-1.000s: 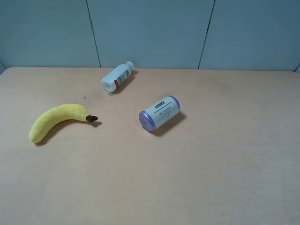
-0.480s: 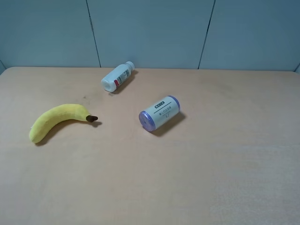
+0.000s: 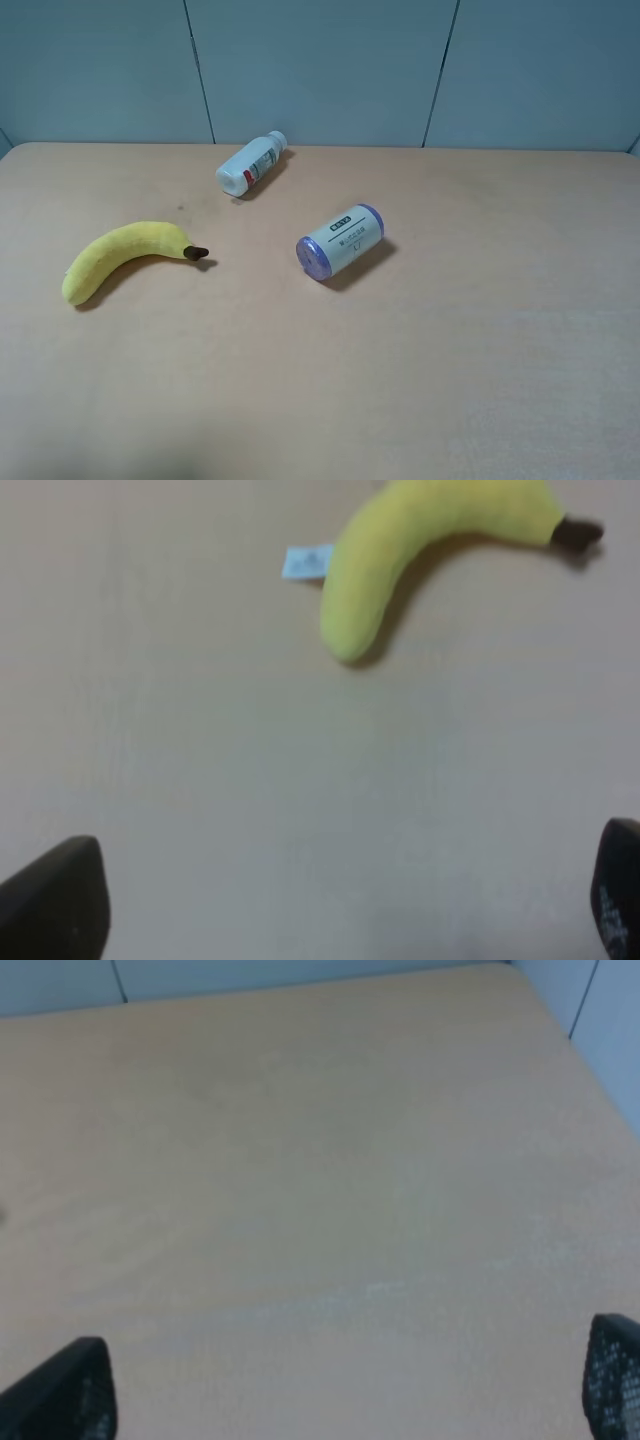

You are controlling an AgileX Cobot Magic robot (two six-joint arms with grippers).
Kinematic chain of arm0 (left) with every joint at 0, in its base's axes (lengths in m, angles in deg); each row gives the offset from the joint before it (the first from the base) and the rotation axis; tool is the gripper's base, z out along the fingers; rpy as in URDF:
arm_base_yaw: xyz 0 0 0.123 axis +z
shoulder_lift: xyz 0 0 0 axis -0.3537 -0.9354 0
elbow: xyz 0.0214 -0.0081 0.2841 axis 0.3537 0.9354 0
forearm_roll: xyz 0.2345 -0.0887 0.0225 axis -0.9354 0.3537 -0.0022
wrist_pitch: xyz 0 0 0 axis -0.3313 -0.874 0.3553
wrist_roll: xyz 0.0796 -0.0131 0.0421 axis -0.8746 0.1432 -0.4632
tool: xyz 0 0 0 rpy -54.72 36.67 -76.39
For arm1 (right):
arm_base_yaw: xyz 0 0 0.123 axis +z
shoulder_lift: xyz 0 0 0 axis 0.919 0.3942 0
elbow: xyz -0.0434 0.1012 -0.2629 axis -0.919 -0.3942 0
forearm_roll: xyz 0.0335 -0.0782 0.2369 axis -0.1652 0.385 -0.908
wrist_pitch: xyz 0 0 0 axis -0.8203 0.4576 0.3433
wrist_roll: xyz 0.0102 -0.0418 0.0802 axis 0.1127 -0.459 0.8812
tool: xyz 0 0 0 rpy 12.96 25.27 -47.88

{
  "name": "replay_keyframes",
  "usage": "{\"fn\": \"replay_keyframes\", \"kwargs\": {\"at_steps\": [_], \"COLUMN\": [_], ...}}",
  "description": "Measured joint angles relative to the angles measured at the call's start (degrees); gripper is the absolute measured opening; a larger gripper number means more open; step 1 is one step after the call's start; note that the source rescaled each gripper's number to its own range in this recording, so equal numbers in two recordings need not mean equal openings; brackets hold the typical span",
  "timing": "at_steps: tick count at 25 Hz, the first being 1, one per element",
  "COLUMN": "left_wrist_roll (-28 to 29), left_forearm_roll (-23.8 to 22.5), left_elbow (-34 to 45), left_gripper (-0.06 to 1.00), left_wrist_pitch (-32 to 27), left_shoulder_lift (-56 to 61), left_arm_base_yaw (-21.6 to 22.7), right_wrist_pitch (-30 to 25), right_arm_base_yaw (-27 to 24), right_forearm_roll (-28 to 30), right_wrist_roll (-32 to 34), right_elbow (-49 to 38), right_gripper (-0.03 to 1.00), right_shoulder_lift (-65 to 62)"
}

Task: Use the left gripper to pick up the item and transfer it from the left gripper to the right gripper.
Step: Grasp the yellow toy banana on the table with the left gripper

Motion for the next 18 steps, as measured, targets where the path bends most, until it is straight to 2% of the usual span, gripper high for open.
{"fn": "replay_keyframes", "kwargs": {"at_steps": [7, 14, 18], "left_wrist_roll": [-5.01, -10.59, -11.37], "left_forearm_roll": [0.00, -0.02, -0.02], "left_elbow": [-2.00, -2.05, -2.12], "left_gripper": [0.93, 0.93, 0.93], "left_wrist_pitch": [1.85, 10.15, 15.55], "left_shoulder_lift": [-19.76, -33.09, -39.54], "left_arm_base_yaw": [0.00, 0.00, 0.00], "right_wrist_pitch": [0.00, 0.00, 0.00], "right_arm_base_yaw": [0.00, 0.00, 0.00], "right_forearm_roll": [0.00, 0.00, 0.00], "right_wrist_roll": [0.00, 0.00, 0.00], "right_elbow": [0.00, 0.00, 0.00], "right_gripper": [1.00, 1.00, 1.00], "right_shoulder_lift": [0.00, 0.00, 0.00]}}
